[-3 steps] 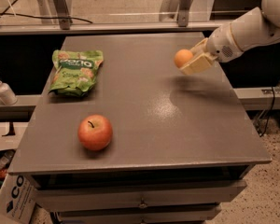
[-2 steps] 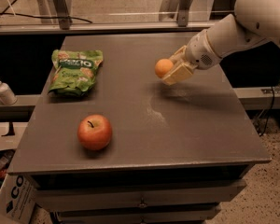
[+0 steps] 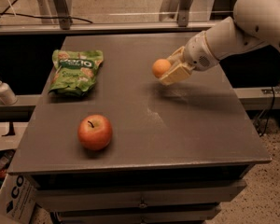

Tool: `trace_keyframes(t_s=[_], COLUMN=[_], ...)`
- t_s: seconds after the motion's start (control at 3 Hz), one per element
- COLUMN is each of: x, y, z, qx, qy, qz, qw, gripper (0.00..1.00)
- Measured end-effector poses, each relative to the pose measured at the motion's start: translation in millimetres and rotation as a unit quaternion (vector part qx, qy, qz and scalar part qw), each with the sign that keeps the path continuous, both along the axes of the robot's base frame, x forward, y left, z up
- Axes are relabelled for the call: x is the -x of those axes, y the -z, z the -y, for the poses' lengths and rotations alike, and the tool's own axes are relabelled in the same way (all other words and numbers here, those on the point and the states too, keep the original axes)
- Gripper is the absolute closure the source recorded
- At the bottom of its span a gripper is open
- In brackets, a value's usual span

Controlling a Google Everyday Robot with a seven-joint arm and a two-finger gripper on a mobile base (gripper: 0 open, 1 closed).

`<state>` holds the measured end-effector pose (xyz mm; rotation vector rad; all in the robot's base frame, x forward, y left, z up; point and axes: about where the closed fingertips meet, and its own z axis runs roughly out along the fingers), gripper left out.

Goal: Move orange near green rice chip bag

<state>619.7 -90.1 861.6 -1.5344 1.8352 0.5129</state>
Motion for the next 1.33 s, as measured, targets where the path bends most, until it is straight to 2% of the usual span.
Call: trace_keyframes(t_s=[0.33,0.67,1.33], x=[-5.3,-19.0,-32.4], y=[1.8,5.5,18.6], z=[-38.3,-79.3,-137.9], qx=[-0.028,-0.035,-0.029], qy=[-0.02,-0.039,-0.073], qz=[0.006,0.013,0.009], qw=[0.9994,0.9985,0.9968], gripper=[1.0,1.0,1.0])
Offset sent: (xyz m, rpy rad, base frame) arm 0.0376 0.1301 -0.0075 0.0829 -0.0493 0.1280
